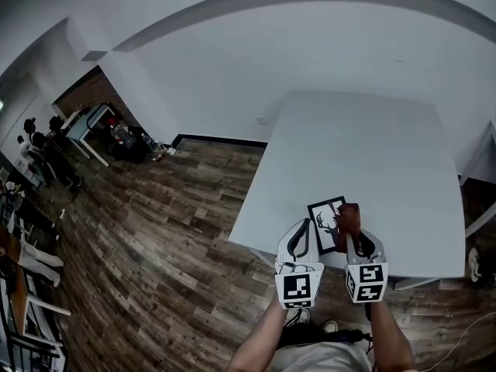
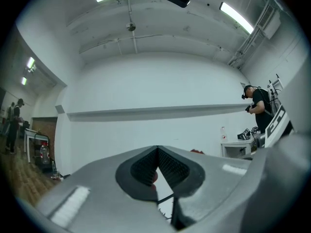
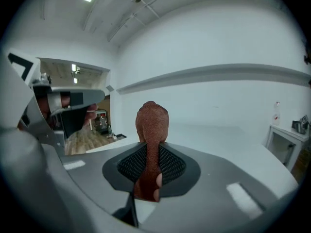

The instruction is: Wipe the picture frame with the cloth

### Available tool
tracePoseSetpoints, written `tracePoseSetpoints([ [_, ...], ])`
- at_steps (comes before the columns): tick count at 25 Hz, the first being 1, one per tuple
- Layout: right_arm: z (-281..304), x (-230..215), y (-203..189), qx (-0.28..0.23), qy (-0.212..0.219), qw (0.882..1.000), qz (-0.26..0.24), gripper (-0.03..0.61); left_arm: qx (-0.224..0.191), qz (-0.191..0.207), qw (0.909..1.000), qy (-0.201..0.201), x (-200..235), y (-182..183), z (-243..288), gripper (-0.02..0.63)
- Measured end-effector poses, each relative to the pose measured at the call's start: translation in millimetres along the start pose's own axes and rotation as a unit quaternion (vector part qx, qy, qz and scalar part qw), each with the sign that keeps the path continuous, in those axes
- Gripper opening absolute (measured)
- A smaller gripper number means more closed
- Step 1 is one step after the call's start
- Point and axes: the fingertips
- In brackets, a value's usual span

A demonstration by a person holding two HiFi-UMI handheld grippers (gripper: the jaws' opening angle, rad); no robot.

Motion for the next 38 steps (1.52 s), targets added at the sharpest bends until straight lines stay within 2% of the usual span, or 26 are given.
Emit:
tracePoseSetpoints([
  [4,36,36,-47,0.093,0.034,0.995,-0.024,0.091,0.004,-0.002,1.0000,-0.002,12,-7,3,0.001],
  [9,67,76,-99,0.208,0.066,0.974,-0.059,0.091,0.003,-0.003,1.0000,-0.003,21,-7,6,0.001],
  [12,77,86,-119,0.244,0.061,0.965,-0.071,0.091,0.002,-0.012,0.9999,-0.004,26,-8,6,0.001],
  [19,87,62,-132,0.263,0.030,0.962,-0.073,0.091,0.002,-0.008,0.9999,-0.007,30,-10,10,0.001],
  [27,86,-34,-144,0.275,-0.047,0.959,-0.046,0.091,0.008,-0.009,0.9999,-0.003,39,-17,17,0.001],
  [30,83,-57,-145,0.277,-0.066,0.958,-0.039,0.091,0.011,-0.008,0.9999,-0.001,42,-18,19,0.001],
  [34,81,-58,-138,0.272,-0.067,0.959,-0.031,0.091,0.014,-0.006,0.9999,0.000,43,-19,19,0.001],
  [38,91,-22,-106,0.242,-0.030,0.970,-0.026,0.091,0.019,-0.004,0.9998,0.006,47,-21,20,0.001],
])
Point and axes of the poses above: the fingertips, and each gripper's own axes: z forward along the fingers, x to its left, y out of its top, and after that the axes turned 13 degrees about -y, right-handed
